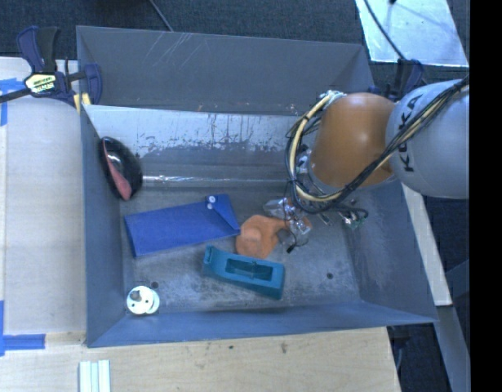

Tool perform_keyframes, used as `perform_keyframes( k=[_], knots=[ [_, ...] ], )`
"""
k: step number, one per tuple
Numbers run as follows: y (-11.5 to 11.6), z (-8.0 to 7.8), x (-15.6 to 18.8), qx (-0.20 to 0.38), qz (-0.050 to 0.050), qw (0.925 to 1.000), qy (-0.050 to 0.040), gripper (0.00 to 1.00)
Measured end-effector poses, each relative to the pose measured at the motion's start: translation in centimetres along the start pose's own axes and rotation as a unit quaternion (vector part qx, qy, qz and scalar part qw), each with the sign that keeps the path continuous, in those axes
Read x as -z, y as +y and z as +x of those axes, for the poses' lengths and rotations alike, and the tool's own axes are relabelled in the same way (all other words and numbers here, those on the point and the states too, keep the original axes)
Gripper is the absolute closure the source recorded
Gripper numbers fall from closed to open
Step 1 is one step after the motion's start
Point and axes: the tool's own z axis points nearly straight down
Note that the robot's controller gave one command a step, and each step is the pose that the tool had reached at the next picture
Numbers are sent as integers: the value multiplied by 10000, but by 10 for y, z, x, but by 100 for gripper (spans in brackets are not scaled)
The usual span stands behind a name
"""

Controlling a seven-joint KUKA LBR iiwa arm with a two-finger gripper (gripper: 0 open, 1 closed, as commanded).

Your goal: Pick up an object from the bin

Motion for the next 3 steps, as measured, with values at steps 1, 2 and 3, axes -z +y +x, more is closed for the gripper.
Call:
perform_keyframes(
  k=[1,2,3],
  knots=[
    [1,2,16,16,-15,10000,41,100],
    [0,2,31,13,-5,10000,43,100],
    [0,2,44,7,-18,10000,61,100]
  ],
)
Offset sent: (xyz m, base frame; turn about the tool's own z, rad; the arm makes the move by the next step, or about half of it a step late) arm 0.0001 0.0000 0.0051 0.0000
